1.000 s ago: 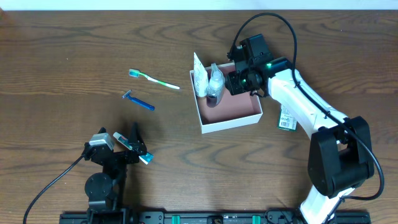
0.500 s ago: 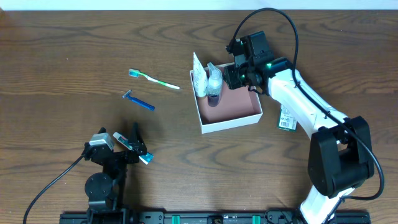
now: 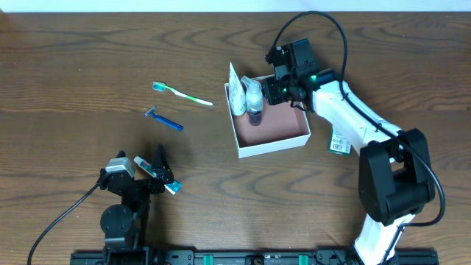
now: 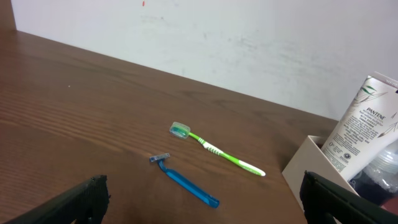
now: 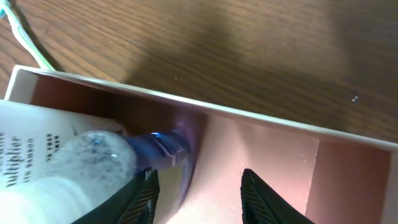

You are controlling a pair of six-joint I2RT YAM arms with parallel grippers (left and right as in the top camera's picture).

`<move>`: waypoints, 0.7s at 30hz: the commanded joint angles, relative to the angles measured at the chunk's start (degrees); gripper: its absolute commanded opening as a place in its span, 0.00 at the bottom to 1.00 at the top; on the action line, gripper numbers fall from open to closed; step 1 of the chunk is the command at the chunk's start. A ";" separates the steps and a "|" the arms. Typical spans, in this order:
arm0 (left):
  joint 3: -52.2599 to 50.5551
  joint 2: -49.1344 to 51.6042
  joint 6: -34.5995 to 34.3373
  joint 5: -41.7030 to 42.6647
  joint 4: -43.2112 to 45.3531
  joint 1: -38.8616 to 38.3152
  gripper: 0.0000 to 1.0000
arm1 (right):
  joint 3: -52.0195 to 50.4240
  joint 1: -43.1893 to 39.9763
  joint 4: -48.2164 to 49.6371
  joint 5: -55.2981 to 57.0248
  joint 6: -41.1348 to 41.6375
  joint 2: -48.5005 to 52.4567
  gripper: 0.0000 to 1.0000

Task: Pack container

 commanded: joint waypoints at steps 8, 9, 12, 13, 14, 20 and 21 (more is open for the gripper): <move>-0.96 -0.28 0.96 1.05 -1.95 0.02 0.98 | 1.84 0.83 -0.35 -4.50 0.59 0.50 0.48; -0.96 -0.28 0.96 1.05 -1.95 0.02 0.98 | 2.56 0.70 -1.18 -4.48 0.59 0.39 0.49; -0.96 -0.28 0.96 1.05 -1.95 0.02 0.98 | 4.74 0.57 -3.89 -4.37 0.48 -0.09 0.50; -0.96 -0.28 0.94 1.05 -1.95 0.02 0.98 | 5.42 0.57 -4.96 -4.22 0.48 -0.35 0.51; -0.96 -0.28 0.94 1.05 -1.95 0.02 0.98 | 6.23 0.57 -6.27 -4.13 0.48 -0.48 0.52; -0.96 -0.28 0.96 1.05 -1.95 0.02 0.98 | 8.44 0.57 -14.40 -1.75 2.69 -0.59 0.58; -0.96 -0.28 0.94 1.05 -1.95 0.02 0.98 | 8.44 0.57 -15.67 -1.57 2.97 -0.59 0.59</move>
